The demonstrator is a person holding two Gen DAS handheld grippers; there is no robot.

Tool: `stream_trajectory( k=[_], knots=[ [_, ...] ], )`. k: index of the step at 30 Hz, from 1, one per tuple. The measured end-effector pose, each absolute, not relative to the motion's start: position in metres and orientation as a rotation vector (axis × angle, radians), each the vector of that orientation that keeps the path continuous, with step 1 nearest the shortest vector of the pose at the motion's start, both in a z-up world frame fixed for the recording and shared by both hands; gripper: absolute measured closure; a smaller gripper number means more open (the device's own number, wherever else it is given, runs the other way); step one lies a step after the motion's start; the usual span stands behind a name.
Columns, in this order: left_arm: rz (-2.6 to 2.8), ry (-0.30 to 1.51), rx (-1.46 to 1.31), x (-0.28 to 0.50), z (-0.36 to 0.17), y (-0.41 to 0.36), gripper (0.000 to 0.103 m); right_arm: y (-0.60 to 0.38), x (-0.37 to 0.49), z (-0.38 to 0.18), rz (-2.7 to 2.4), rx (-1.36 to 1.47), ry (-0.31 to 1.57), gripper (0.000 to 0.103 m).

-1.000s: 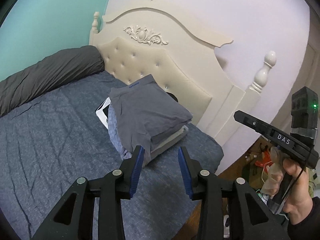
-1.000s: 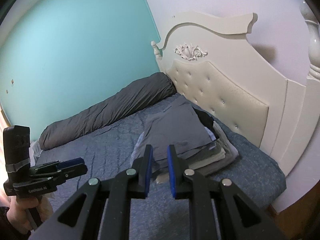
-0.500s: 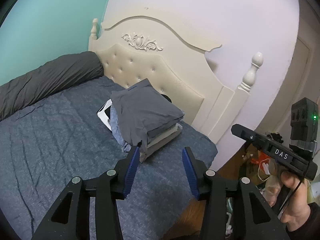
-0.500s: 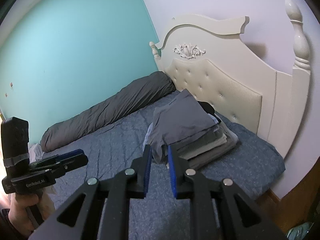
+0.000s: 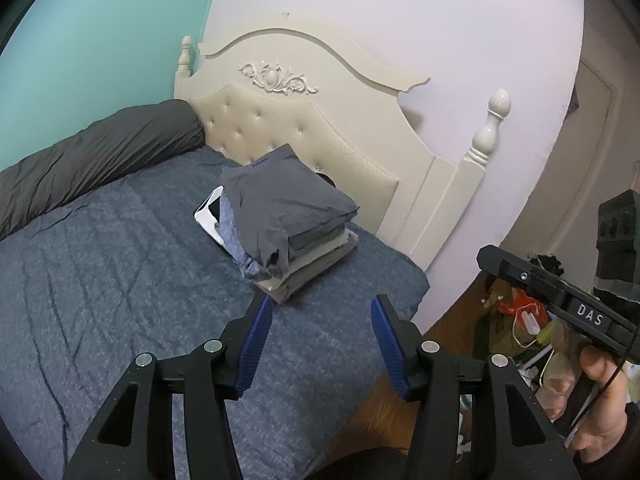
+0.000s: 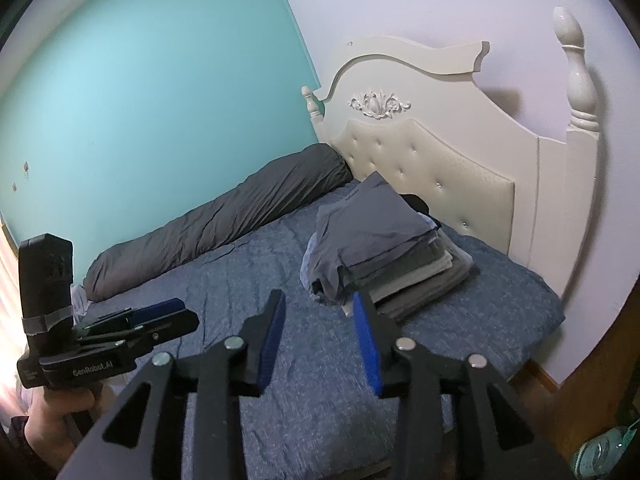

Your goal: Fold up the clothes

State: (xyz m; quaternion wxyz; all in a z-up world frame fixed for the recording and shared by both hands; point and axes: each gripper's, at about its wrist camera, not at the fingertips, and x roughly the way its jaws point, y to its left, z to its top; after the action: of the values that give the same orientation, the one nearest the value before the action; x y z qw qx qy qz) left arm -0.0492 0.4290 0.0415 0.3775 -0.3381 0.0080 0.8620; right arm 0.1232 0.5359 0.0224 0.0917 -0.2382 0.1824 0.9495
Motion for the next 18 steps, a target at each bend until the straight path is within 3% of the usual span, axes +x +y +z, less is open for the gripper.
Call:
stream_trajectory(
  k=[18],
  knots=[
    [2.233,0.043,-0.817,-0.017,0.043,0.405,0.041,0.499,0.154,0.014,2.796,-0.687,0.495,0.049]
  ],
)
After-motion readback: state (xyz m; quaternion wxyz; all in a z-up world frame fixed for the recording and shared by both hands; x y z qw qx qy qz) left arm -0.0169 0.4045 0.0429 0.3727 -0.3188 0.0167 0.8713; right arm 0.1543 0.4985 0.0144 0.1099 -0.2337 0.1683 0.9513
